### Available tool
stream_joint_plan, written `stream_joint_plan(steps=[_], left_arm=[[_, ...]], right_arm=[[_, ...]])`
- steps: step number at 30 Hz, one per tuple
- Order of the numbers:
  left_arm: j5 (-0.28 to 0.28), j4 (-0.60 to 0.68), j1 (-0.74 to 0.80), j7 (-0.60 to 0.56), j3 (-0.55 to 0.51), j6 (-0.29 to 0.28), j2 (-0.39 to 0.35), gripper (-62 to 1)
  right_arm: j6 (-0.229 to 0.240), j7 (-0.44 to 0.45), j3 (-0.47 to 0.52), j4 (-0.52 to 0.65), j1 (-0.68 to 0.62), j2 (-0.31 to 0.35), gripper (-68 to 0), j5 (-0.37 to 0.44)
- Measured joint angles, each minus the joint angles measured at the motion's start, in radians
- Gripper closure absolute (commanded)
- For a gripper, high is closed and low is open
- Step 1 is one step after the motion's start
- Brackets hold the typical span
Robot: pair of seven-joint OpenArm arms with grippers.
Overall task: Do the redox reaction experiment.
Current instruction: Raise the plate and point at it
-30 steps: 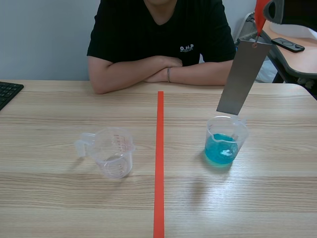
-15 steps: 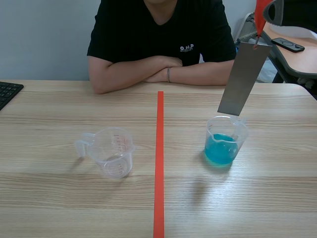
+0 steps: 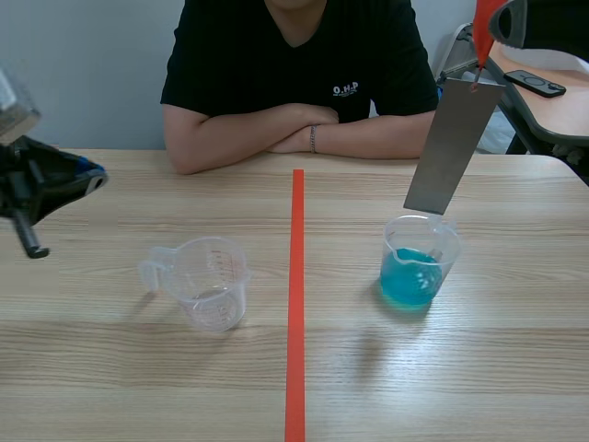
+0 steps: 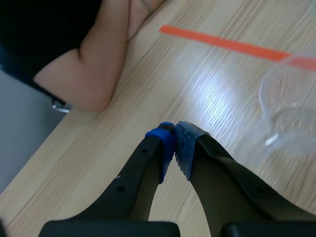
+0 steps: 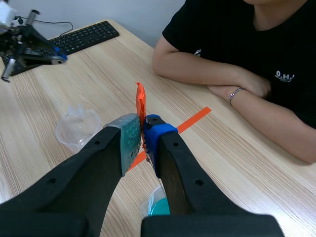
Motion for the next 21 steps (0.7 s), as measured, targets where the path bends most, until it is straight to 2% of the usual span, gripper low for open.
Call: stream_joint_plan(steps=[3, 9, 13, 21], left_arm=[[-0.020, 0.000, -0.088, 0.088, 0.086, 0.000, 0.065, -2.6], [-0.071, -0.045, -0.199, 0.177, 0.212, 0.000, 0.221, -2.7], [-0.097, -0.108, -0.245, 0.216, 0.258, 0.000, 0.316, -2.7], [-0.097, -0.224, -0.325, 0.255, 0.321, 0.000, 0.468, -2.8]], right_arm=[[0.000, 0.000, 0.000, 0.000, 0.000, 0.000, -1.5, 0.000], [0.000, 0.000, 0.000, 0.000, 0.000, 0.000, -1.5, 0.004], [0.000, 0.000, 0.000, 0.000, 0.000, 0.000, -1.5, 0.005], [0.000, 0.000, 0.000, 0.000, 0.000, 0.000, -1.5, 0.006]])
